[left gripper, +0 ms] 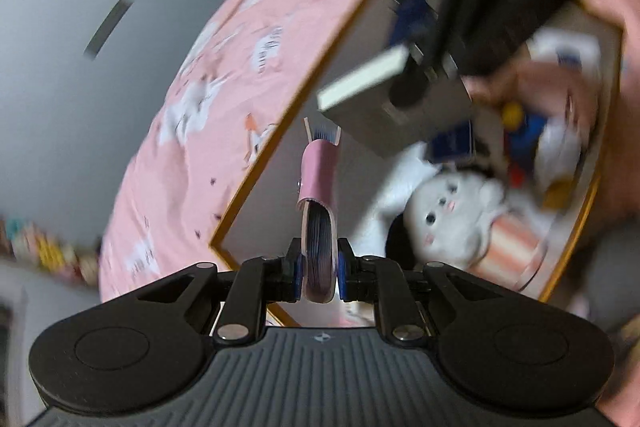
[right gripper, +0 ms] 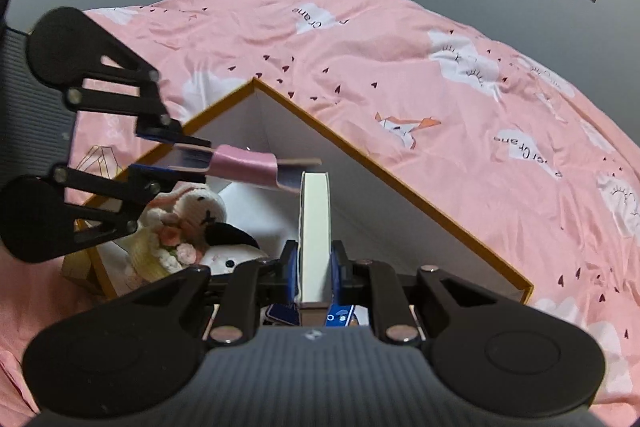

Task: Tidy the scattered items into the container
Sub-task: 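Lift the card holder and white book and carry both over the box, then lower the card holder and book into the box and open both tools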

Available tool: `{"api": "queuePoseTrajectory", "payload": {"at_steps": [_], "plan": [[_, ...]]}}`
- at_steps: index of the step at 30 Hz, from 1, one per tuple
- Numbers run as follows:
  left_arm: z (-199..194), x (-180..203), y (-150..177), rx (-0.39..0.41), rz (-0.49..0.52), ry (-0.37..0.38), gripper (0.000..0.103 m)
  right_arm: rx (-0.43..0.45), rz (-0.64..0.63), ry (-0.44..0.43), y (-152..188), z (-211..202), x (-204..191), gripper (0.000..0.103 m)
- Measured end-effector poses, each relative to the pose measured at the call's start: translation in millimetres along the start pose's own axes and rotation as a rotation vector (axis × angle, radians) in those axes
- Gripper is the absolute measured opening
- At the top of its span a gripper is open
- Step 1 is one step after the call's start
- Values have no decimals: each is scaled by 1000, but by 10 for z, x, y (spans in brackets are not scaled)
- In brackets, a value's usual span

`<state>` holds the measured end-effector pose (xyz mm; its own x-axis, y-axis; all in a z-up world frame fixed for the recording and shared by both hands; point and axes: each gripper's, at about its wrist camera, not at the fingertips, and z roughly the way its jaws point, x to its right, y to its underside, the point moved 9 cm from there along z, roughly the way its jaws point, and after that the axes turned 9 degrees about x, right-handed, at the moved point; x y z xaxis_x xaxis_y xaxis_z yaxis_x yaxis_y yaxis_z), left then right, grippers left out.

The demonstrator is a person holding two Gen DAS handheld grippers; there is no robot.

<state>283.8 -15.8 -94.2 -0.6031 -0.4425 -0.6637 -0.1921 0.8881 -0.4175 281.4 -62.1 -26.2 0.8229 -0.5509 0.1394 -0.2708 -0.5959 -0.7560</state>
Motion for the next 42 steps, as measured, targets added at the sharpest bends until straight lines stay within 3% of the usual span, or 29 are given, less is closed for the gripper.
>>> {"api": "queuePoseTrajectory", "payload": {"at_steps": [6,18,22,28,32,42], "plan": [[229,145,76,44,302,-24,19,-3,-22,-11,-20,51,29,18],[572,352,359,66,647,5,19,14,-23,-26,-146,41,81,18],[592,361,429,56,693,12,19,0,-14,-29,-111,95,81,18],[553,306,431,2,558,74,31,-7,-8,-34,-86,150,80,18],[495,233,410,-34,431,130,50,-9,-13,-35,-96,181,82,18],[289,11,314,-98,26,247,52,-8,-13,-41,-93,205,56,18]]}}
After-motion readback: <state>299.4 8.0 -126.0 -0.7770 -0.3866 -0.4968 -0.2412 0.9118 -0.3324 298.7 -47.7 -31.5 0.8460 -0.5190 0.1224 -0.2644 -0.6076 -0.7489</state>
